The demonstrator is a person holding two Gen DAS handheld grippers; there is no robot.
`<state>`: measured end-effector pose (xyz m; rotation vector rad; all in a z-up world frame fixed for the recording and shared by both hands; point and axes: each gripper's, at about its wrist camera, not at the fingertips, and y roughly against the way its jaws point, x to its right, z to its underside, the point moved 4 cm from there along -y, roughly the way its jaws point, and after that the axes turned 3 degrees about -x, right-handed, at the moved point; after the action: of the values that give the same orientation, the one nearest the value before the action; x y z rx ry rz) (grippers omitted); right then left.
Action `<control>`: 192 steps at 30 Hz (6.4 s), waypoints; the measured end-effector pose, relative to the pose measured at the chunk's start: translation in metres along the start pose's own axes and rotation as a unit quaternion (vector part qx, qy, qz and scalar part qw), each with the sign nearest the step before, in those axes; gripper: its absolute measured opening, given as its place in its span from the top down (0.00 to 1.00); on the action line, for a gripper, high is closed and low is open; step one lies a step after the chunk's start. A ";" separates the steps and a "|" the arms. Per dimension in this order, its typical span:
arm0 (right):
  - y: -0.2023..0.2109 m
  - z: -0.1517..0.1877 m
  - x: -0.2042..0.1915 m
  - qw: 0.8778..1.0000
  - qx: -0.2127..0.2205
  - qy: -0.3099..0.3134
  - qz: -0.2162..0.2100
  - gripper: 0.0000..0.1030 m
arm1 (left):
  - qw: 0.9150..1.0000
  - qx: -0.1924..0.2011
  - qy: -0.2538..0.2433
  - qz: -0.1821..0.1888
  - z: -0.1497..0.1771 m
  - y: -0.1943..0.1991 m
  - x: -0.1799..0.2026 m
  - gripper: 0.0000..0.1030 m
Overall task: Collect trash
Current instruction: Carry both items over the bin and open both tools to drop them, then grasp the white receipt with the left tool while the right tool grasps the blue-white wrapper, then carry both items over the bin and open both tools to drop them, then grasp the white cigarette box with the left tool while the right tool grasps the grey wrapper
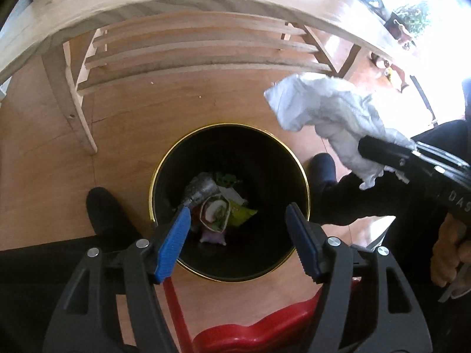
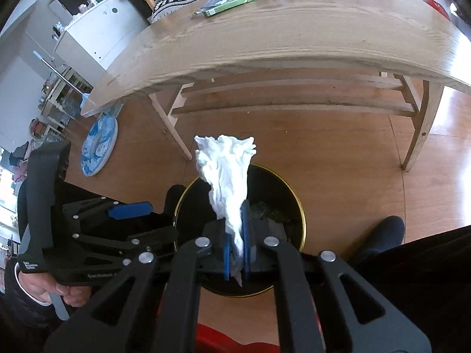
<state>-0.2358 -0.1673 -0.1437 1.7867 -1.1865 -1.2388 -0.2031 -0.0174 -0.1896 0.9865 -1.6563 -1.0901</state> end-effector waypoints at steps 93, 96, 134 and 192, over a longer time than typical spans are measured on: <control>0.058 -0.172 0.017 0.988 0.148 -0.009 -0.048 0.80 | 0.979 0.197 -0.032 -0.031 -0.143 0.094 -0.003 0.87; 0.056 -0.136 0.018 0.990 0.135 -0.008 -0.042 0.80 | 0.986 0.164 -0.033 -0.015 -0.099 0.070 0.011 0.87; 0.005 -0.032 0.003 0.998 0.002 0.058 0.019 0.80 | 0.991 0.127 0.038 -0.031 -0.038 0.044 -0.012 0.32; -0.086 -0.443 0.036 0.983 0.085 0.159 0.040 0.19 | 0.977 0.145 -0.122 -0.096 -0.369 -0.001 -0.047 0.10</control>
<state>0.2122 -0.1609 -0.0807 1.9516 -1.1905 -0.7870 0.1605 -0.0599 -0.1239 1.2627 -1.9912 -1.1540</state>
